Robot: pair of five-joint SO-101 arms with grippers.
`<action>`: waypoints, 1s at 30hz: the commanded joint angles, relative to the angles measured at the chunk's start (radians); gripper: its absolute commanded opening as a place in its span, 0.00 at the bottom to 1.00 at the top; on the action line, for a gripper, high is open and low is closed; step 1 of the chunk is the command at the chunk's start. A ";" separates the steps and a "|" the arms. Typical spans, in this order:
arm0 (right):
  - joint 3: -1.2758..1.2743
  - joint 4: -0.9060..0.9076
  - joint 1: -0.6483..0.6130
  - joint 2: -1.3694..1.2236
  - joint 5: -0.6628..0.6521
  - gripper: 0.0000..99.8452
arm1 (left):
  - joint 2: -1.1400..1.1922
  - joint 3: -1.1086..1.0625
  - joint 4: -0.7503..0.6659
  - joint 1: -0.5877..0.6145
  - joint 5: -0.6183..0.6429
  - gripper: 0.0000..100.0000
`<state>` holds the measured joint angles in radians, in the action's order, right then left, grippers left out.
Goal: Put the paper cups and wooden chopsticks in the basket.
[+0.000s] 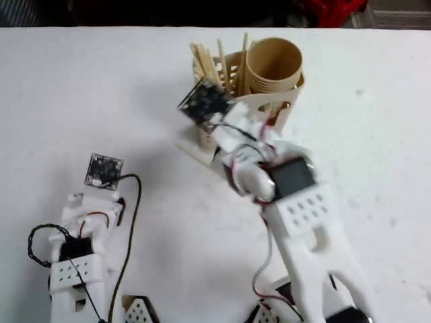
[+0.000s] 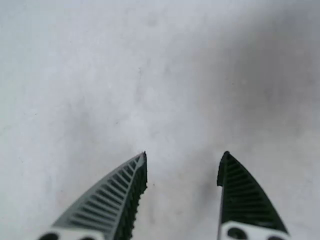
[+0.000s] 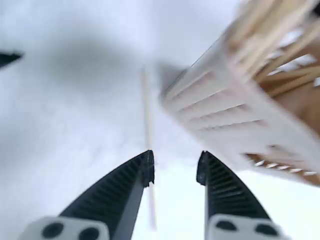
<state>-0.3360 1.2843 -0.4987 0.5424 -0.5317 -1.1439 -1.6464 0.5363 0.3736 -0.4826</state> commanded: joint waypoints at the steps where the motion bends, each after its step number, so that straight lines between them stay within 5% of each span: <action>1: -0.107 -0.081 -0.044 -0.147 -0.015 0.17 | -0.012 0.005 -0.021 0.007 0.005 0.23; 11: -0.158 -0.406 -0.030 -0.587 -0.015 0.17 | -0.012 0.005 -0.021 0.007 0.005 0.23; 24: -0.075 -0.417 0.028 -0.783 -0.015 0.15 | -0.012 0.005 -0.021 0.007 0.005 0.23; 30: -0.074 -0.415 0.028 -0.785 -0.014 0.01 | -0.012 0.005 -0.021 0.007 0.005 0.23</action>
<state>-0.4219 0.8684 -0.4695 -0.2340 -0.5332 -1.1439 -1.6464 0.5363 0.3736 -0.4826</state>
